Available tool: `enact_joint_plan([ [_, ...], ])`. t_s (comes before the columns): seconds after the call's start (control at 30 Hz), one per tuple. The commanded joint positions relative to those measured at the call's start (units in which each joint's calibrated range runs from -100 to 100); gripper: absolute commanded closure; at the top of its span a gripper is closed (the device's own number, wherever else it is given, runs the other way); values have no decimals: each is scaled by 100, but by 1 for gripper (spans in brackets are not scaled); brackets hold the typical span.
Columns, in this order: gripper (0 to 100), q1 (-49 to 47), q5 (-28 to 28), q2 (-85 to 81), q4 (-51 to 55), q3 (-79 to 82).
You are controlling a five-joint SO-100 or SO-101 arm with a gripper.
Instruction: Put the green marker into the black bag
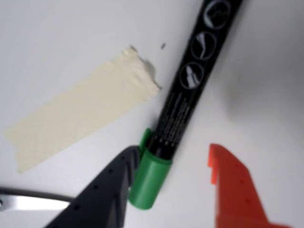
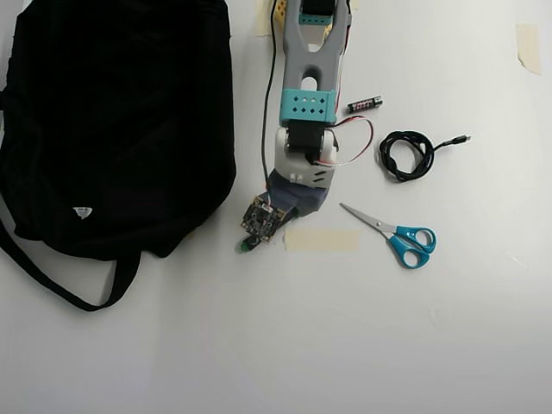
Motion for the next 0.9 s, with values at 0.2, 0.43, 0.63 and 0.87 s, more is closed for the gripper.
enact_joint_plan([
  [0.2, 81, -18, 30, 451, -2, -939],
  [0.43, 79, -3, 30, 509, -2, -1002],
  [0.63, 77, 4, 25, 526, 6, -930],
  [0.87, 77, 42, -12, 833, 6, -1011],
])
